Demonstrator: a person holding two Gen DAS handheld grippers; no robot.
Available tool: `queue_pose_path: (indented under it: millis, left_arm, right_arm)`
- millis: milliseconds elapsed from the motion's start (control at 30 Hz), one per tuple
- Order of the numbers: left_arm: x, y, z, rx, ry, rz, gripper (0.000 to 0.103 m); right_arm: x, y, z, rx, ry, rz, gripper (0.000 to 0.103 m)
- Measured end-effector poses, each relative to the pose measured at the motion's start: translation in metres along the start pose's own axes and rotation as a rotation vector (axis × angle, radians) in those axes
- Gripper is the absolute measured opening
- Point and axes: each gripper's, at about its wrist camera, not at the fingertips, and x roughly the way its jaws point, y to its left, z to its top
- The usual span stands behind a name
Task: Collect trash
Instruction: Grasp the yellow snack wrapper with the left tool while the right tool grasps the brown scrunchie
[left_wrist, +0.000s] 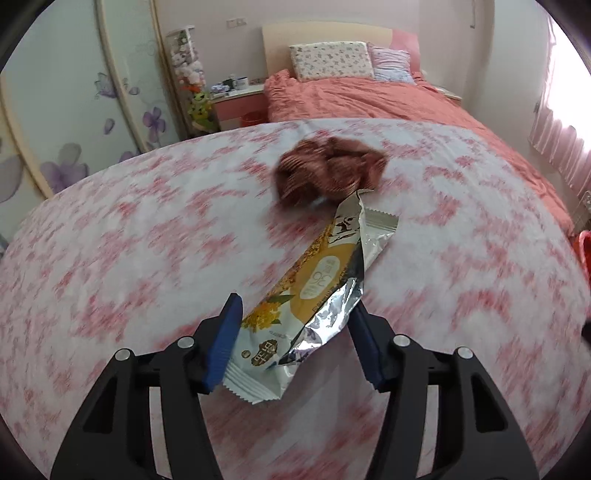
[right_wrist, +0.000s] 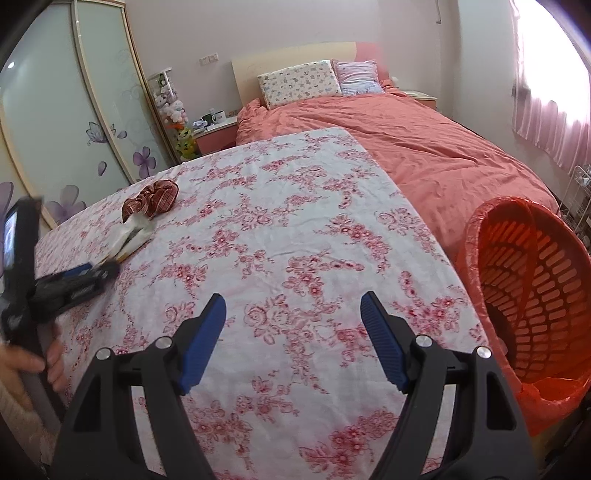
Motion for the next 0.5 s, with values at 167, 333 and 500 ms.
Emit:
queue_pose_path:
  millis: [167, 333, 500]
  left_arm:
    - [-0.005, 0.052, -0.013, -0.119, 0.018, 0.085, 0.058]
    - [0.000, 0.091, -0.011, -0.234, 0.037, 0.135, 0.058]
    - [0.002, 0.099, -0.013, -0.271, 0.038, 0.120, 0.067]
  right_arm:
    - [0.012, 0.020, 0.002, -0.030, 0.028, 0.028, 0.074]
    - [0.033, 0.057, 0.013, -0.078, 0.043, 0.065, 0.074]
    - [0.063, 0.101, 0.036, -0.101, 0.054, 0.123, 0.074]
